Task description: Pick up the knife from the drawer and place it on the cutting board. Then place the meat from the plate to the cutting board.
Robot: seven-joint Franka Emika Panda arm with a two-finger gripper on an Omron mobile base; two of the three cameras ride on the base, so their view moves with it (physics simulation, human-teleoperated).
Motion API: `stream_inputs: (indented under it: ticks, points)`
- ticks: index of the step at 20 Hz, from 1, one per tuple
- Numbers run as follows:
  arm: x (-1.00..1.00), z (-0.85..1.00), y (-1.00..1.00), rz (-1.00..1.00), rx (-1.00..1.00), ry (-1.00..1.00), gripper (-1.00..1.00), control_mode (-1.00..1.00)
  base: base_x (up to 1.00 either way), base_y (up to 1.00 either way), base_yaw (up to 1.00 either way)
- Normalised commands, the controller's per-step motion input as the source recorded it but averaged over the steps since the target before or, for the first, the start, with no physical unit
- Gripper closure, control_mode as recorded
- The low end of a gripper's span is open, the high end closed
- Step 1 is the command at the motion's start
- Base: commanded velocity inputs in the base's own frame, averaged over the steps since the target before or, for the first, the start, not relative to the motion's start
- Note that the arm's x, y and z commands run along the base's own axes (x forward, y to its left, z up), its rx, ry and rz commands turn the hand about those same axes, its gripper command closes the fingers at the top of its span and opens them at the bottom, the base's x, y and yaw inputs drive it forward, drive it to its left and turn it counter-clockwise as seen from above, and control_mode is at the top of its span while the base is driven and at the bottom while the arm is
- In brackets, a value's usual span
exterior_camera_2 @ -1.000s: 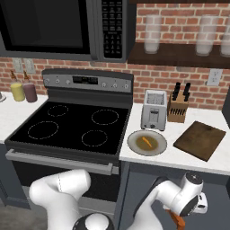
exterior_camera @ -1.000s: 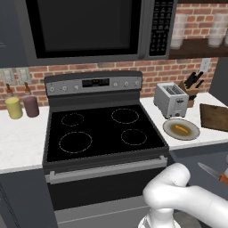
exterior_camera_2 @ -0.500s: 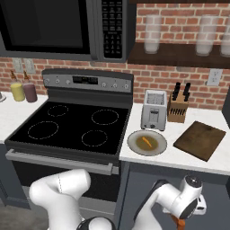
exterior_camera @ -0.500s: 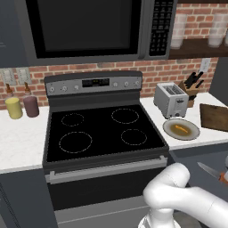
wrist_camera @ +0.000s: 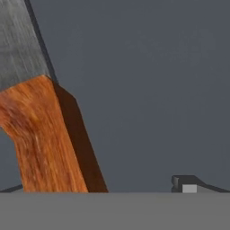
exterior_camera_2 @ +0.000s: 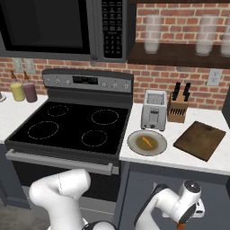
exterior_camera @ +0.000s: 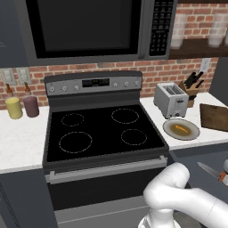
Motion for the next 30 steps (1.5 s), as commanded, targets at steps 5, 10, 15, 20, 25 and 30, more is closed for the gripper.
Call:
stream_inputs:
  ticks: [5,10,15,20,25,30]
  points:
    - [0.00,-0.25,0.00,0.02,0.00,0.01,-1.00,-1.00,0.00,0.00,0.00]
    - [0.00,0.00,0.00,0.00,0.00,0.04,1.00,-1.00,0.00,0.00,0.00]
    - [0.00,0.00,0.00,0.00,0.00,0.01,1.00,-1.00,0.00,0.00,0.00]
    - [-0.02,0.00,0.00,0.00,0.00,0.00,1.00,-1.00,0.00,0.00,0.00]
    - [-0.33,0.07,0.00,0.00,0.00,-0.03,1.00,-1.00,0.00,0.00,0.00]
    - [-0.85,0.36,-0.12,0.00,0.01,-0.08,1.00,-1.00,0.00,0.00,0.00]
